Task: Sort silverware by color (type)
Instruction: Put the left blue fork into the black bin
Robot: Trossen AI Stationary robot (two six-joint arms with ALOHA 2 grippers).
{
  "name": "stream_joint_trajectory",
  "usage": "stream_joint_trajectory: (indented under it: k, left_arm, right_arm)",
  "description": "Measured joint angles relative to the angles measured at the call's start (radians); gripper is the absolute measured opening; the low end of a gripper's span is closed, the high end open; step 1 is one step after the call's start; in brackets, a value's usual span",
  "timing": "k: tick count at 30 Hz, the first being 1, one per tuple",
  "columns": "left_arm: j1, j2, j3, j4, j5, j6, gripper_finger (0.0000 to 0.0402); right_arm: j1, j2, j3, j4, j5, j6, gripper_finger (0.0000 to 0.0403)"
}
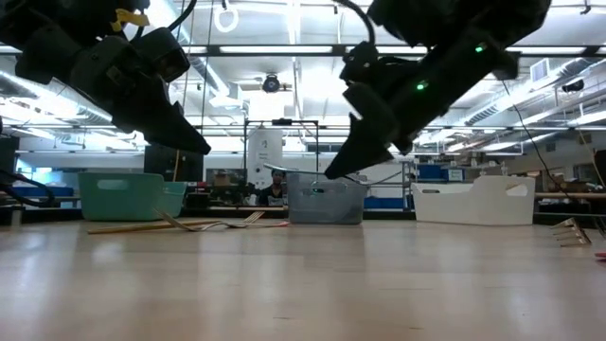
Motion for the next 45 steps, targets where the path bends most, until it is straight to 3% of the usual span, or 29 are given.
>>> stream_joint_trajectory:
  k: [5,17,31,37,45]
  left_arm:
    - [0.000,0.000,0.000,0.001,0.000,-0.002,0.0130]
    - [0.000,0.000,0.000,-0.001,-0.001,0.011,0.0130]
    - [0.000,0.001,0.000,-0.009,-0.001,0.014,0.0130]
    - [0.000,0.001,0.000,-0.033,0.000,0.009,0.0130]
    - [0.000,0.001,0.000,-0.033,0.000,0.007,0.0130]
  right_arm:
    - [-0.069,-0.001,0.001,0.071,-0.010,-0.064,0.0014]
    - [-0.234,-0.002,0.041,0.093,-0.154,-0.182,0.0014]
    - [-0.389,-0.003,0.219,-0.073,-0.186,-0.300,0.0014]
    - [-0.477,-0.003,0.193,-0.036,-0.263,-0.314,0.0014]
    - [-0.555,-0.003,0.119,0.052,-0.264,-0.248,0.0014]
